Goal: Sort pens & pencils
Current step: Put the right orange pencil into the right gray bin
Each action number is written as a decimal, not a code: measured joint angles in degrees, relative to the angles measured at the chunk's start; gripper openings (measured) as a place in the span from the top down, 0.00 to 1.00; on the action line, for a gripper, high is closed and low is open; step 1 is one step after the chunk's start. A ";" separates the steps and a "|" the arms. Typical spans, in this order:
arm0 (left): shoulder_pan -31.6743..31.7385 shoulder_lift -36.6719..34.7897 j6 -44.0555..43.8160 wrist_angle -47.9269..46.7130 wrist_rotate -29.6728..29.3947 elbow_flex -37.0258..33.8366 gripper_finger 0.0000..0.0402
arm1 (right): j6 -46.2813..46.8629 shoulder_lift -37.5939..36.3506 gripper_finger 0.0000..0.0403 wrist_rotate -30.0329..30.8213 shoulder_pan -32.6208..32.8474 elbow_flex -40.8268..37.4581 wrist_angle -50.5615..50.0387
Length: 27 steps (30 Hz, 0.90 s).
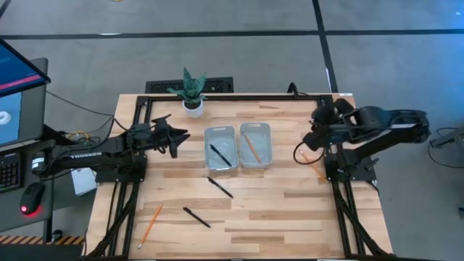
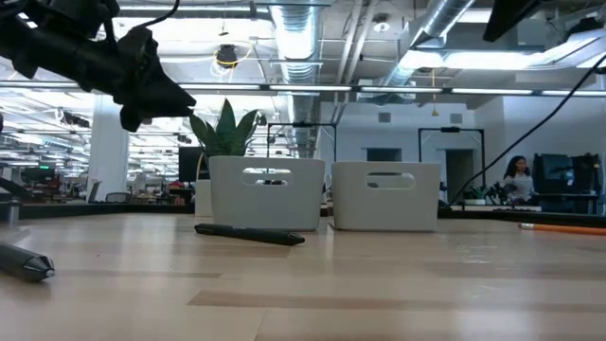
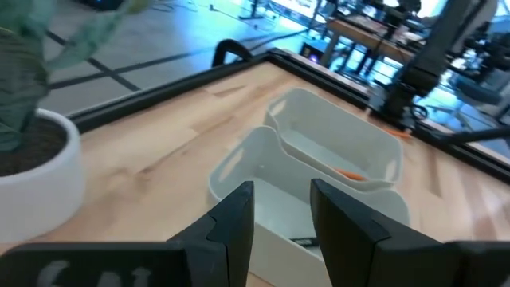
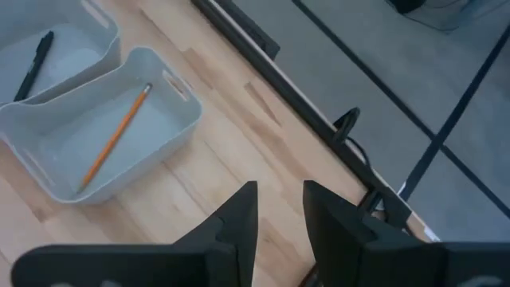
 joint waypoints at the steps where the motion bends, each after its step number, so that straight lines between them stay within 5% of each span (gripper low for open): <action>1: 0.00 0.01 -0.01 0.12 -0.53 0.00 0.71 | -0.11 -0.54 0.68 0.00 -0.40 0.00 -0.02; 16: -0.02 0.01 -5.32 0.20 -4.04 0.00 0.71 | -3.67 -5.78 0.33 0.02 -4.47 0.00 -0.02; 27: 0.00 0.01 -6.04 0.18 -4.84 0.00 0.71 | -3.41 -6.12 0.30 0.42 -7.38 -0.02 -0.02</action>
